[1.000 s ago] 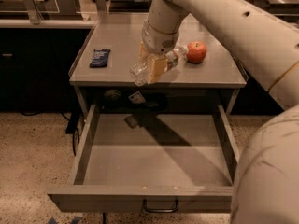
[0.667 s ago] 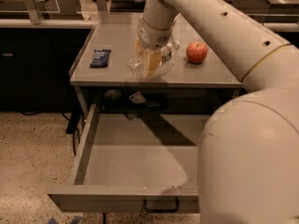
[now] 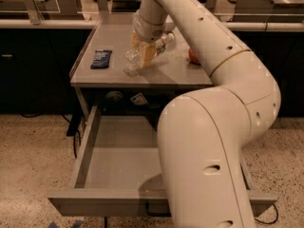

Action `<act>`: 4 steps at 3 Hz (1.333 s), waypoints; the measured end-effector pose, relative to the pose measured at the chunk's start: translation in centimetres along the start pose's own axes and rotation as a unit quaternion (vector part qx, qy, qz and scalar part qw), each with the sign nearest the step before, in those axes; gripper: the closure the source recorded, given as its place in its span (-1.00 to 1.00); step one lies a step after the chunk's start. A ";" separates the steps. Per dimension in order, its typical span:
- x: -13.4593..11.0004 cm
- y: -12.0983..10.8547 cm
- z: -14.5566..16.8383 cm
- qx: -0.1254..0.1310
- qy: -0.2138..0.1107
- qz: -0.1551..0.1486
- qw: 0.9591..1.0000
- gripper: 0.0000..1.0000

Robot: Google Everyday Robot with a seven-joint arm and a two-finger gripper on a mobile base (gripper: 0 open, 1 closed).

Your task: Pick water bottle from top drawer and place on counter

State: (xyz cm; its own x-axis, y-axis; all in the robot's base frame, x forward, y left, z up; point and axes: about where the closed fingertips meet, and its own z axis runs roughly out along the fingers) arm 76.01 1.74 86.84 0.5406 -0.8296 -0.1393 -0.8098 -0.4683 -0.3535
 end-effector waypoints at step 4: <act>2.9 1.2 2.6 0.011 -0.029 0.056 0.998 1.00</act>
Offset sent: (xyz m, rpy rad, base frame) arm 0.0015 -0.0085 -0.0013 0.0559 -0.0081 -0.0366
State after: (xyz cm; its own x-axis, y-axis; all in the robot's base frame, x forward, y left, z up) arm 77.24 -0.46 83.64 0.4597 -0.8572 -0.2321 -0.8612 -0.3666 -0.3520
